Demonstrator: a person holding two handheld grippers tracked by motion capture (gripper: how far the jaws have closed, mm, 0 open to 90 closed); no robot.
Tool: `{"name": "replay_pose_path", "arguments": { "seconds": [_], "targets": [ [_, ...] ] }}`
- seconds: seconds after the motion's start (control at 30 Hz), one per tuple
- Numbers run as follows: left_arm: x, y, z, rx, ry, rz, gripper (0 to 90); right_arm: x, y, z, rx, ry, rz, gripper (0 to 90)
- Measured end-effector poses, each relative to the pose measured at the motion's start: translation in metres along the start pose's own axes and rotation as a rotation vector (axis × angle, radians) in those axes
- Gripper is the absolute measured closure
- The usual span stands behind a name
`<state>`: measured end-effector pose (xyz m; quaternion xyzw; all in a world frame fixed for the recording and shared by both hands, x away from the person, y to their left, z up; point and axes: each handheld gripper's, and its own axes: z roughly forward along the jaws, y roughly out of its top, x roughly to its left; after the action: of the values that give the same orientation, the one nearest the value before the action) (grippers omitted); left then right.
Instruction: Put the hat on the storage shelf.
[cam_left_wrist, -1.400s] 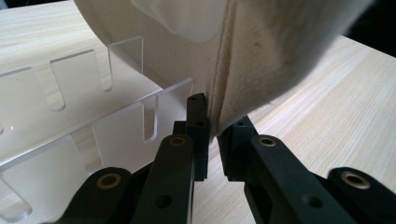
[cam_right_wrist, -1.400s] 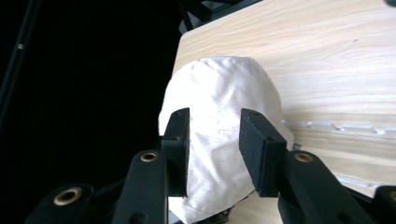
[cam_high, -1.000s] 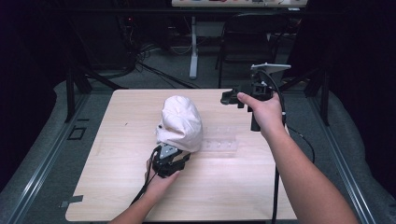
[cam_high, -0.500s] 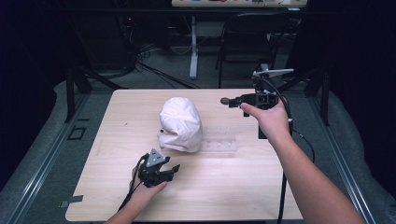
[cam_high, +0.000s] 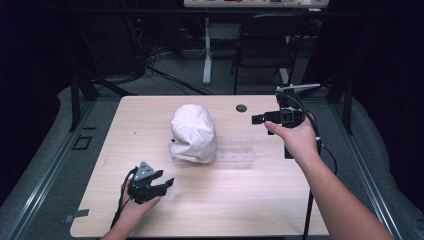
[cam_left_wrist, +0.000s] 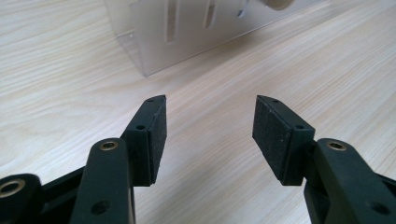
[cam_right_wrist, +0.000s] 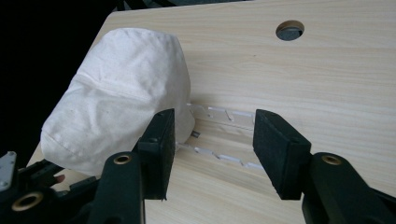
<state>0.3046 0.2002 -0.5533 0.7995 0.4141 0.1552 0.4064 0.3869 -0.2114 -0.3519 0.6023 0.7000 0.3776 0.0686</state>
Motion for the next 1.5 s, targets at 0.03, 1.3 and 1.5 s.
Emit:
{"name": "replay_pose_path", "arguments": {
  "seconds": [0.03, 1.3, 1.5],
  "targets": [
    [0.002, -0.001, -0.002, 0.001, -0.002, -0.006, 45.6, -0.001, -0.001, 0.0, -0.002, -0.004, -0.001, 49.1],
    [0.023, -0.008, -0.001, -0.016, 0.021, -0.046, 45.3, -0.052, -0.137, 0.031, -0.085, -0.11, -0.124, 48.3],
    [0.024, -0.008, 0.0, -0.015, 0.024, -0.052, 45.4, -0.062, -0.161, 0.047, -0.089, -0.108, -0.1, 49.1]
  ]
}}
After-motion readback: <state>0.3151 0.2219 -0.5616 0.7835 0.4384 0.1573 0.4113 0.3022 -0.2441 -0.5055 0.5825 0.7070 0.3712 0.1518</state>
